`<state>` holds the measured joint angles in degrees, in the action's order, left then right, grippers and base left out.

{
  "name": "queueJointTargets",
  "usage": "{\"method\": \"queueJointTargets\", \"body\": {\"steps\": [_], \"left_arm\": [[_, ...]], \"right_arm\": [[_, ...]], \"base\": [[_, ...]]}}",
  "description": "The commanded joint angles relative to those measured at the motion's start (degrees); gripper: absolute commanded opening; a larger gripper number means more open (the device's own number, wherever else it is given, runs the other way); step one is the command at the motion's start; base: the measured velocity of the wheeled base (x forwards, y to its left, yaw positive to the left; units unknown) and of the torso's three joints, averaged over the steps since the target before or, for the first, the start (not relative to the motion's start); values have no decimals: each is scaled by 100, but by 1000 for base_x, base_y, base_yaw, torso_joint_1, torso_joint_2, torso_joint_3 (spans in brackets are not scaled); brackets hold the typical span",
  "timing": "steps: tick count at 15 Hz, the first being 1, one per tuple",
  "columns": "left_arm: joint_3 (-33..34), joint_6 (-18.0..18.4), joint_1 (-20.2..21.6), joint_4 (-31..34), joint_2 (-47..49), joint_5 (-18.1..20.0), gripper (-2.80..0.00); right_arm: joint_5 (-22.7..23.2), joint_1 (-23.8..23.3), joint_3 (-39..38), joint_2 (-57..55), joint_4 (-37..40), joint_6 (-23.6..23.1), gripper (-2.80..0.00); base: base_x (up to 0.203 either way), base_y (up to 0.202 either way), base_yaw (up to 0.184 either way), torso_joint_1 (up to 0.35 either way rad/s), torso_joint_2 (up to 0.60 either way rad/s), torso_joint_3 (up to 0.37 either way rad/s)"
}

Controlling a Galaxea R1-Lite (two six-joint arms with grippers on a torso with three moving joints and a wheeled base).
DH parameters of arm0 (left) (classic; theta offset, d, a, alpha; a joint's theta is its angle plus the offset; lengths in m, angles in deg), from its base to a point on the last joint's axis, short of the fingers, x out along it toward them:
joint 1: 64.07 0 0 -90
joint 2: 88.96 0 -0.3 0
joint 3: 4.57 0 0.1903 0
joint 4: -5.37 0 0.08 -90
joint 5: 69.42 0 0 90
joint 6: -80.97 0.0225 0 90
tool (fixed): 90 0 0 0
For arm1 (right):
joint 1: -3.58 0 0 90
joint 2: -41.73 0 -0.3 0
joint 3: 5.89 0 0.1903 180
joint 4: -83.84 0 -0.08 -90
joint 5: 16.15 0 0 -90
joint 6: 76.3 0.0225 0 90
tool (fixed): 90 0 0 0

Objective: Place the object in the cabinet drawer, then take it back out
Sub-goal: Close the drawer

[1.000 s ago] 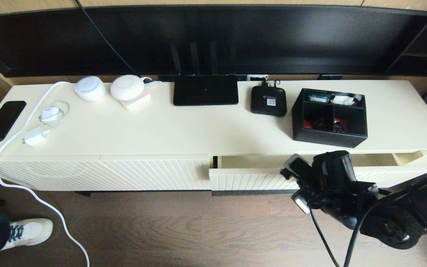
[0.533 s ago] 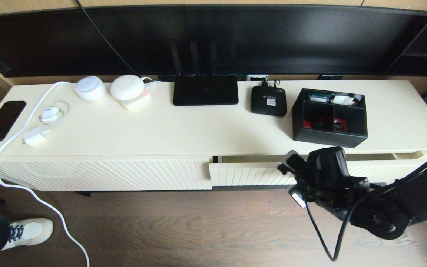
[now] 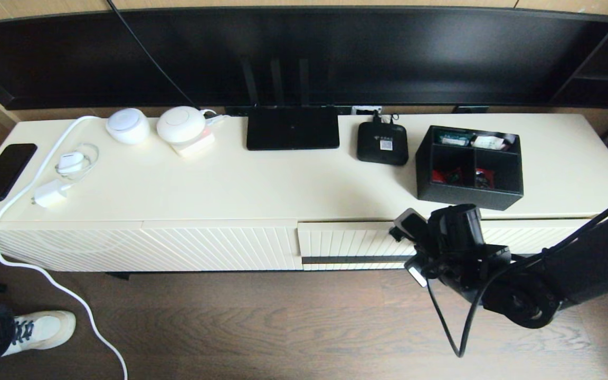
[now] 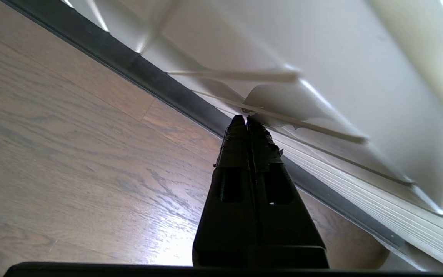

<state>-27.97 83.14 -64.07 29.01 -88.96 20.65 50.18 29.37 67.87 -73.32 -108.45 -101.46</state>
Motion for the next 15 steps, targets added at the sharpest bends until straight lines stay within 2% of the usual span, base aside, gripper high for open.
{"method": "queueJointTargets", "body": {"steps": [1, 8, 11, 15], "left_arm": [[-6, 3, 0, 0, 9, 1, -280], [2, 3, 0, 0, 9, 1, -280], [2, 3, 0, 0, 9, 1, -280], [1, 3, 0, 0, 9, 1, -280]], "right_arm": [[-7, 4, 32, -45, -20, -24, -280], [-6, 4, 126, -238, -108, -59, -280], [-6, 24, -172, 2, -94, -60, -280], [20, 61, -827, 908, 60, -74, -280]], "base": [[0, 0, 0, 0, 0, 0], [0, 0, 0, 0, 0, 0], [0, 0, 0, 0, 0, 0], [0, 0, 0, 0, 0, 0]]}}
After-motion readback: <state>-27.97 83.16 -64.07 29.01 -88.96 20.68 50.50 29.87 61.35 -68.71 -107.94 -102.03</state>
